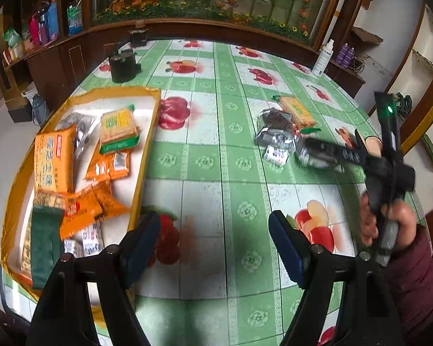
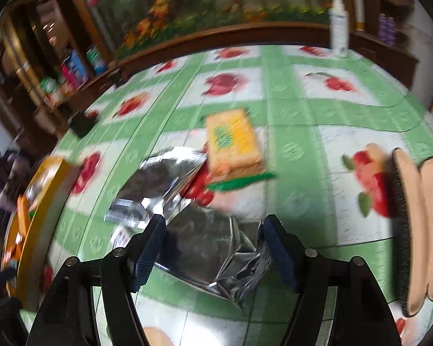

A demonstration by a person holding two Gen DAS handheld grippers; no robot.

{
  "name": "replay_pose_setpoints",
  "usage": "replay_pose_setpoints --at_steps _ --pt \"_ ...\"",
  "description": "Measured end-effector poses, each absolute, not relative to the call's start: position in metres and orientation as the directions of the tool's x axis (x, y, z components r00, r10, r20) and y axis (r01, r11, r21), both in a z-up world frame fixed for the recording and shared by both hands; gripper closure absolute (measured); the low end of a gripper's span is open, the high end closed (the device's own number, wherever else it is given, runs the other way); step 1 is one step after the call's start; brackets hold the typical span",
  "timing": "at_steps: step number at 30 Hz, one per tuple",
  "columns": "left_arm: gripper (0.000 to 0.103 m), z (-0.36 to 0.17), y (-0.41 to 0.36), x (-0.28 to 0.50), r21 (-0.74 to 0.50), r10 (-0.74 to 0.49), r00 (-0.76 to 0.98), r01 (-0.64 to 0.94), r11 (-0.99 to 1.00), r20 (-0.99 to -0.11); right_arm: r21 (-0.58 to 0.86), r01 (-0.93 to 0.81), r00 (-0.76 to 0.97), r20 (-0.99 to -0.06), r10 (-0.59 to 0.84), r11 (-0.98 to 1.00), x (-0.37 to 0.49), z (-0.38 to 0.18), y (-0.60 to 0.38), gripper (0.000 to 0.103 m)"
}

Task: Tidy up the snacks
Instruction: 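Move both open grippers back toward the silver foil bags on the table, then grasp a silver foil bag with the right gripper while the left grasps another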

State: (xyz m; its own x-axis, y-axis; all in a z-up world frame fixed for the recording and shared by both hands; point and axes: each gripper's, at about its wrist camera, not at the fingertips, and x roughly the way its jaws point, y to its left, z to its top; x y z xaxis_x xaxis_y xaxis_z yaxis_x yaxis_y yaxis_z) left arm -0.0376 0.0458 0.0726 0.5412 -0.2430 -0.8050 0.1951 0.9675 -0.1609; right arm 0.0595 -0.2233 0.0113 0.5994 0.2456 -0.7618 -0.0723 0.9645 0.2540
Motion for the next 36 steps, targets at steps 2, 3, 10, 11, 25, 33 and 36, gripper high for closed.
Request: replay_pose_setpoints --at_steps 2,3,10,11,25,33,36 --pt "0.027 0.074 0.045 -0.030 -0.151 -0.236 0.548 0.195 0.969 -0.803 0.283 -0.145 0.574 -0.756 0.314 0.948 0.047 0.013 -0.218 0.029" --pt "0.027 0.074 0.044 -0.026 -0.152 -0.236 0.547 0.194 0.969 -0.803 0.284 -0.166 0.567 -0.756 0.328 0.944 0.044 0.014 -0.216 0.029" --pt "0.027 0.072 0.022 0.025 -0.200 -0.286 0.522 0.216 0.956 -0.803 0.089 -0.243 0.621 -0.751 0.225 0.966 0.024 0.010 -0.186 0.018" --pt "0.027 0.072 0.013 0.035 -0.187 -0.282 0.520 0.228 0.956 -0.807 0.067 -0.249 0.629 -0.747 0.214 0.966 0.024 0.009 -0.182 0.018" --pt "0.027 0.041 -0.073 0.122 -0.140 -0.290 0.468 0.328 0.934 -0.835 0.066 -0.213 0.657 -0.729 0.193 0.975 0.030 0.011 -0.190 0.040" --pt "0.021 0.018 -0.092 0.131 -0.084 -0.261 0.463 0.368 0.926 -0.847 0.078 -0.077 0.670 -0.734 0.109 0.994 0.025 0.019 -0.220 0.040" --pt "0.021 0.018 -0.101 0.130 -0.046 -0.249 0.483 0.394 0.918 -0.839 0.093 -0.061 0.670 -0.734 0.110 0.994 0.024 0.019 -0.225 0.040"
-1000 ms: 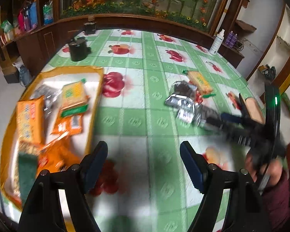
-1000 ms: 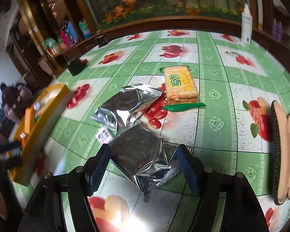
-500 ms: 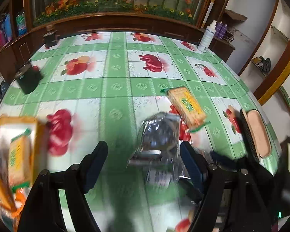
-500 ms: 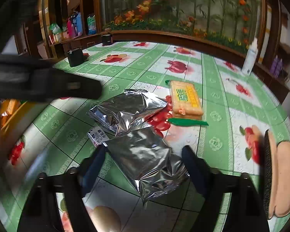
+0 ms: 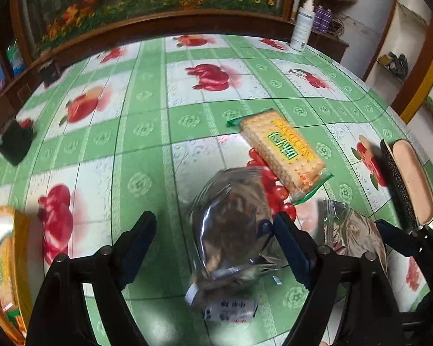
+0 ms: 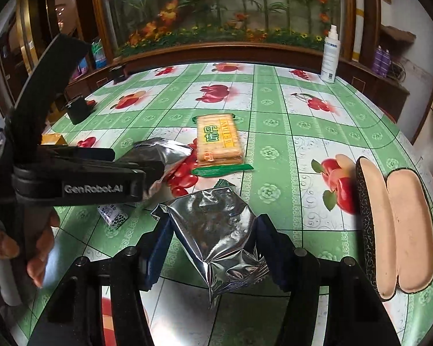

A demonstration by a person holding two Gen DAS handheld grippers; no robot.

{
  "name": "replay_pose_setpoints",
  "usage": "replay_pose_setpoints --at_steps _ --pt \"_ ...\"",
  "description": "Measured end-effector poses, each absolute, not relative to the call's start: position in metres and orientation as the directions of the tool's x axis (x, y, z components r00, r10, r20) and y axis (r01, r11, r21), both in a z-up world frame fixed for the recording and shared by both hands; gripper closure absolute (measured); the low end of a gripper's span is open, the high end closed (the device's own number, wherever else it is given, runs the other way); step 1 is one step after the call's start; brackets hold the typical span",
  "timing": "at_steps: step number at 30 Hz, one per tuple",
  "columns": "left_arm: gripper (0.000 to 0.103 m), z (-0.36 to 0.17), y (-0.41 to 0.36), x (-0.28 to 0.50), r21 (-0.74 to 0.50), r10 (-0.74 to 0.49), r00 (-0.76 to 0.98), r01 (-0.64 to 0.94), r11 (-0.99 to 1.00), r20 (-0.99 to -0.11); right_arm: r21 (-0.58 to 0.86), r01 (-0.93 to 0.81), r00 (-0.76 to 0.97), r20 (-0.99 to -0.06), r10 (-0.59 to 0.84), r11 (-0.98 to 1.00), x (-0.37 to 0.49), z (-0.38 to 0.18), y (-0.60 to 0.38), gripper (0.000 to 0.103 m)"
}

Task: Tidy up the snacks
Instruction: 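Grasp a silver foil bag with the right gripper while the left grasps another, then carry both silver foil bags toward the white tray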

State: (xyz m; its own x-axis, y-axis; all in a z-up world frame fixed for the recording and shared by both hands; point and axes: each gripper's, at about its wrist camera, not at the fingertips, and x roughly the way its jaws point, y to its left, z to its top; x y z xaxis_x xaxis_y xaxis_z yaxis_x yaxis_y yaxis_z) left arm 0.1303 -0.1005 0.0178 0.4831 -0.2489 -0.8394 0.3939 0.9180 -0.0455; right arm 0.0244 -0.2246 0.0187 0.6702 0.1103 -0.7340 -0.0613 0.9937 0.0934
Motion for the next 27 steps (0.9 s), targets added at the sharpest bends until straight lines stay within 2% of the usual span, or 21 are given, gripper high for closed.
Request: replay_pose_setpoints --at_steps 4,5,6,8,17,27 --pt "0.022 0.013 -0.114 0.124 0.048 -0.193 0.497 0.431 0.901 -0.846 0.101 -0.051 0.670 -0.734 0.109 0.994 0.024 0.019 -0.227 0.040" --pt "0.035 0.010 -0.118 0.122 0.061 -0.186 0.494 0.443 0.895 -0.849 0.101 -0.048 0.670 -0.735 0.107 0.994 0.024 0.019 -0.228 0.040" --pt "0.041 0.009 -0.120 0.118 0.065 -0.190 0.495 0.454 0.889 -0.848 0.101 -0.044 0.669 -0.735 0.105 0.994 0.025 0.019 -0.228 0.040" --pt "0.044 0.010 -0.122 0.114 0.071 -0.190 0.500 0.458 0.886 -0.845 0.098 -0.034 0.668 -0.738 0.096 0.995 0.025 0.018 -0.229 0.040" --pt "0.044 0.029 -0.103 0.100 0.014 -0.218 0.526 0.402 0.916 -0.822 0.116 -0.023 0.684 -0.723 0.100 0.993 0.022 0.020 -0.232 0.040" --pt "0.044 0.078 -0.032 0.026 -0.065 -0.263 0.584 0.337 0.939 -0.768 0.156 -0.018 0.699 -0.704 0.124 0.988 0.021 0.019 -0.235 0.040"
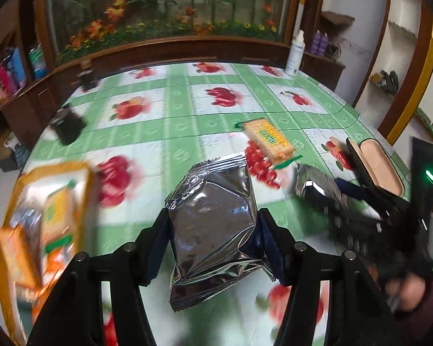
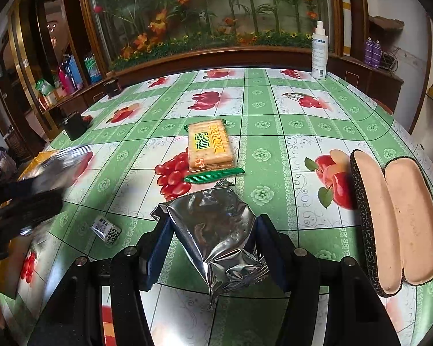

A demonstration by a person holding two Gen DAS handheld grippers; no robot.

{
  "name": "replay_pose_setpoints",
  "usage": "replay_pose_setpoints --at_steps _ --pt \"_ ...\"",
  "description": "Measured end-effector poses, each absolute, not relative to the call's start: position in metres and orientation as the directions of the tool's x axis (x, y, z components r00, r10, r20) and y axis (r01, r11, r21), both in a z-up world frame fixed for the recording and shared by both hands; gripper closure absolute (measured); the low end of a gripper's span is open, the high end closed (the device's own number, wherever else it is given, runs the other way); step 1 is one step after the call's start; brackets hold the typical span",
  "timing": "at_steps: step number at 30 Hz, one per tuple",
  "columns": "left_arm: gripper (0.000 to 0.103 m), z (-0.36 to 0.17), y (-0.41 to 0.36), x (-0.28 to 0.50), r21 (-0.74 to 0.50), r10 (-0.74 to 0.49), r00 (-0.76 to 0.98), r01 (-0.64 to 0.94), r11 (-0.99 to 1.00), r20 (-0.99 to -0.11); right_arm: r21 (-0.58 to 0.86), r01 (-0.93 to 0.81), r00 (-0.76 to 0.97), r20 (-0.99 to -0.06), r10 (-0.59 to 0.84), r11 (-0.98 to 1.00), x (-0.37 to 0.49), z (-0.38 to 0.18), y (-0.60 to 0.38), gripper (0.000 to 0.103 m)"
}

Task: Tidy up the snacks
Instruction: 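Carry both silver foil bags toward the white tray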

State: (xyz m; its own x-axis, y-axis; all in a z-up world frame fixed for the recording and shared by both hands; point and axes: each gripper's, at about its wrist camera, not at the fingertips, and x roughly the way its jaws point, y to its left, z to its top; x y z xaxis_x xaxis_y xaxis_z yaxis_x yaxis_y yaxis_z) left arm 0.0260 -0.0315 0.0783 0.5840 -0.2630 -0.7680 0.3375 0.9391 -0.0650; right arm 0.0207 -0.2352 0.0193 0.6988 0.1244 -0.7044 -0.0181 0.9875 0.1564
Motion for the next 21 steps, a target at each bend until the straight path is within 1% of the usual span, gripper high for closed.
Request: replay_pose_setpoints --at_steps 4,9,12,16,21 --pt "0.044 0.087 0.014 -0.004 -0.091 -0.242 0.609 0.268 0.959 -0.756 0.180 -0.013 0.702 -0.699 0.137 0.984 0.020 0.017 -0.236 0.040" --pt "0.044 0.094 0.091 -0.035 -0.160 -0.201 0.648 0.122 0.980 -0.735 0.180 -0.037 0.699 -0.698 0.154 0.983 0.019 0.018 -0.225 0.040" --pt "0.044 0.093 0.128 -0.047 -0.150 -0.142 0.665 0.045 0.988 -0.734 0.166 -0.058 0.694 -0.702 0.159 0.984 0.014 0.025 -0.209 0.040" --pt "0.044 0.086 0.167 -0.053 -0.150 -0.085 0.669 -0.041 0.988 -0.739 0.213 -0.125 0.676 -0.696 0.241 0.969 0.007 0.043 -0.178 0.040" --pt "0.044 0.070 0.196 -0.054 -0.207 -0.103 0.647 -0.088 0.974 -0.756 0.212 -0.244 0.647 -0.691 0.321 0.946 0.007 0.067 -0.114 0.039"
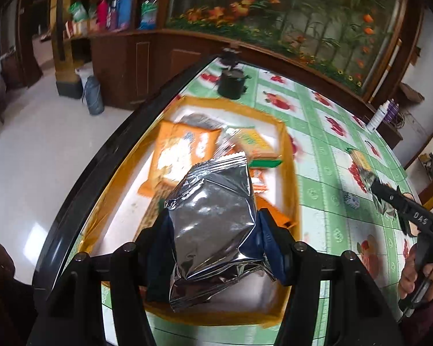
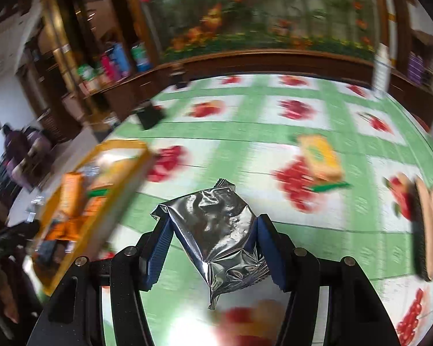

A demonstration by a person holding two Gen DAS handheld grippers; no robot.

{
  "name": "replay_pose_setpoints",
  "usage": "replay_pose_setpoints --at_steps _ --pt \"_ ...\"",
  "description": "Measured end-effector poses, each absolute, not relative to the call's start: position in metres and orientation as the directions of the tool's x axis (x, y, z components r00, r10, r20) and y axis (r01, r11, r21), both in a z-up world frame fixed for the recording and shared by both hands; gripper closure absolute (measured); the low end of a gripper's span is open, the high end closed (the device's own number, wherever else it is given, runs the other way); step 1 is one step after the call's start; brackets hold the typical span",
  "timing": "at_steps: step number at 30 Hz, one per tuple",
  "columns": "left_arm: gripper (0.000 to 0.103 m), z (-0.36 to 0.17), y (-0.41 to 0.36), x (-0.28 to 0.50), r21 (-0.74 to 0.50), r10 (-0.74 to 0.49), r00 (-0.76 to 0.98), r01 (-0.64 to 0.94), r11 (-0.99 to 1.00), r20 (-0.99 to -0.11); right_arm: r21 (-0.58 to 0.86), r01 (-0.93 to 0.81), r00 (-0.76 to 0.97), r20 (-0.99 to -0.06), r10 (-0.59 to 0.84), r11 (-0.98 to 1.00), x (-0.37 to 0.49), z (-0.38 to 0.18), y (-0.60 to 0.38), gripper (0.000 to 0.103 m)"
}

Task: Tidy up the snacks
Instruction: 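Carry both silver foil bags toward the white tray, then lower both silver foil bags into the tray and open both grippers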

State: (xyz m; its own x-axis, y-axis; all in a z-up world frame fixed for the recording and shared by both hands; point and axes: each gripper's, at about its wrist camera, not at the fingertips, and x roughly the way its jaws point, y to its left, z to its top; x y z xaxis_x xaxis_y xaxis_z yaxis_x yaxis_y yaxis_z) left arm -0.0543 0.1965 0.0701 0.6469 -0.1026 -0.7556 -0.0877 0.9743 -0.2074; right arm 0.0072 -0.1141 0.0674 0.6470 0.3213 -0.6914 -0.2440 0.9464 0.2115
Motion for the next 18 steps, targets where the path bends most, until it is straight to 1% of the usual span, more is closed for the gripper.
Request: replay_pose_setpoints --at_steps 5,14,16,18 --pt "0.044 0.057 0.207 -0.055 -0.248 -0.140 0.631 -0.086 0.965 -0.763 0.245 -0.336 0.589 -0.699 0.406 0.909 0.017 0.076 -0.053 0.039" --pt "0.043 0.047 0.214 -0.048 -0.252 -0.149 0.627 -0.078 0.965 -0.764 0.296 -0.412 0.482 -0.732 0.482 0.862 0.052 0.062 0.037 0.039" --pt "0.040 0.046 0.218 -0.046 -0.267 -0.158 0.628 -0.083 0.960 -0.762 0.298 -0.411 0.476 -0.736 0.481 0.862 0.060 0.058 0.048 0.039" --pt "0.034 0.046 0.223 -0.046 -0.299 -0.180 0.628 -0.088 0.950 -0.757 0.309 -0.416 0.468 -0.734 0.492 0.855 0.067 0.057 0.057 0.039"
